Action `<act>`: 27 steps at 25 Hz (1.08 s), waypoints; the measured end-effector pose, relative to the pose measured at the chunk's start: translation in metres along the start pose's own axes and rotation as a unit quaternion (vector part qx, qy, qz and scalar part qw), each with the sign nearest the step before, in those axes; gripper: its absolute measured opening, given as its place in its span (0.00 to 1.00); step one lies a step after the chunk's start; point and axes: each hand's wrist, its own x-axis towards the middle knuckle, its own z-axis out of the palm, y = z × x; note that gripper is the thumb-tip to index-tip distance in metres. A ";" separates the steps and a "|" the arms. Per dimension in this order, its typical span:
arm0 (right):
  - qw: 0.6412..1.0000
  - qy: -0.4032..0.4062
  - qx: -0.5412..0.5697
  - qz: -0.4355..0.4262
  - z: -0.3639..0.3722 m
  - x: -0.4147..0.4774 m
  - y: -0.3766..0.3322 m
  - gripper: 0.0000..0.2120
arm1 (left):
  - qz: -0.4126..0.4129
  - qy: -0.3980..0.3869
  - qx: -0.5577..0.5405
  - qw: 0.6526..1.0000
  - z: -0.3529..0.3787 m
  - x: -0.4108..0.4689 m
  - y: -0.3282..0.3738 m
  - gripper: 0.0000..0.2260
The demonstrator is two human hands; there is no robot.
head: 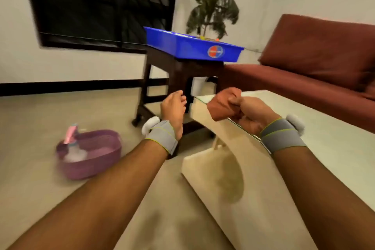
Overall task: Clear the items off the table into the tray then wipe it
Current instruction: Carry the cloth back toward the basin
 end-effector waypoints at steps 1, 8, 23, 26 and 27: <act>1.000 -0.019 -0.021 0.006 0.031 0.007 0.007 0.12 | 0.031 0.029 0.026 0.999 -0.028 0.014 0.013 0.08; 0.977 -0.077 -0.199 -0.006 0.215 0.036 0.066 0.13 | 0.096 0.186 0.274 0.939 -0.200 0.089 0.056 0.12; 0.938 -0.069 -0.337 0.048 0.412 0.064 0.233 0.19 | 0.117 0.043 0.718 0.685 -0.440 0.155 0.046 0.26; 0.932 -0.111 -0.344 0.041 0.433 0.086 0.260 0.19 | 0.109 0.055 0.719 0.684 -0.450 0.170 0.033 0.27; 0.929 -0.111 -0.351 0.031 0.439 0.093 0.269 0.17 | 0.111 0.059 0.719 0.684 -0.450 0.176 0.028 0.27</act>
